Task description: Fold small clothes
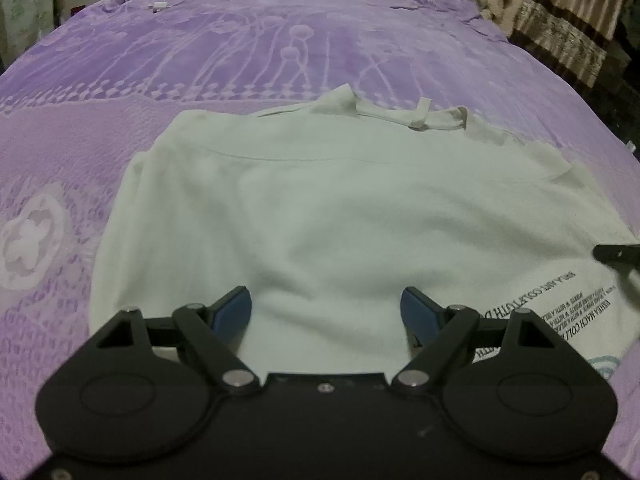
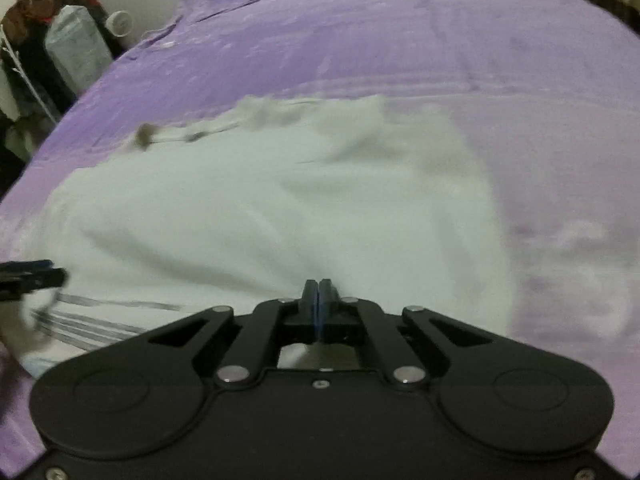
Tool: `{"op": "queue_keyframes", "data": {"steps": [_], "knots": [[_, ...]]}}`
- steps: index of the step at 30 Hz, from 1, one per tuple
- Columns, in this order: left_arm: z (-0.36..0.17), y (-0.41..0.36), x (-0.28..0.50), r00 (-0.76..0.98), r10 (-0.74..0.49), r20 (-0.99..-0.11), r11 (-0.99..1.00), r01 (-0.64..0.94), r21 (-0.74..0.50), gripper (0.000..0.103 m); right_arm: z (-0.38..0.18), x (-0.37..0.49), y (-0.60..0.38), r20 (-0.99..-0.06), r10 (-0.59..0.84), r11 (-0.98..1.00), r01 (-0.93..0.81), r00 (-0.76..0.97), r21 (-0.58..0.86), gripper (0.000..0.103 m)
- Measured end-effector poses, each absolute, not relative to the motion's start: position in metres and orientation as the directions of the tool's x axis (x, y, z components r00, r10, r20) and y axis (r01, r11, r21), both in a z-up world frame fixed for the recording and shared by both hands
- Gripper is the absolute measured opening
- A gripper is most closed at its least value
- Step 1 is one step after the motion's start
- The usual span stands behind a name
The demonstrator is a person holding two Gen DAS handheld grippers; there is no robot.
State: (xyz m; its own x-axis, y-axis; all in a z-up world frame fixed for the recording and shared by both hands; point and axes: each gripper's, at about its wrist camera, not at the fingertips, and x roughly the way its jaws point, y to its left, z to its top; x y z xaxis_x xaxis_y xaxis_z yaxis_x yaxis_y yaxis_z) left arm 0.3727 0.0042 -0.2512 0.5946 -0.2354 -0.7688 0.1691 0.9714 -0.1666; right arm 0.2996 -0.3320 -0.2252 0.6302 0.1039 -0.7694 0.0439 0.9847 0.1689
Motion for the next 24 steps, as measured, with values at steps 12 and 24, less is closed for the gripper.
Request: {"op": "queue_keyframes", "data": {"steps": [12,24], "knots": [[-0.236,0.023,0.357,0.592,-0.223,-0.775,0.975,0.148,-0.168,0.084,-0.217,0.294,-0.324,-0.756,-0.015,0.996,0.078,0.655,0.049,0.0],[-0.212,0.106,0.3,0.604,-0.139,-0.785,0.98,-0.031,-0.198,0.084,-0.174,0.212,-0.363,-0.737,-0.08,0.959,0.255,0.671,0.128,0.061]]}}
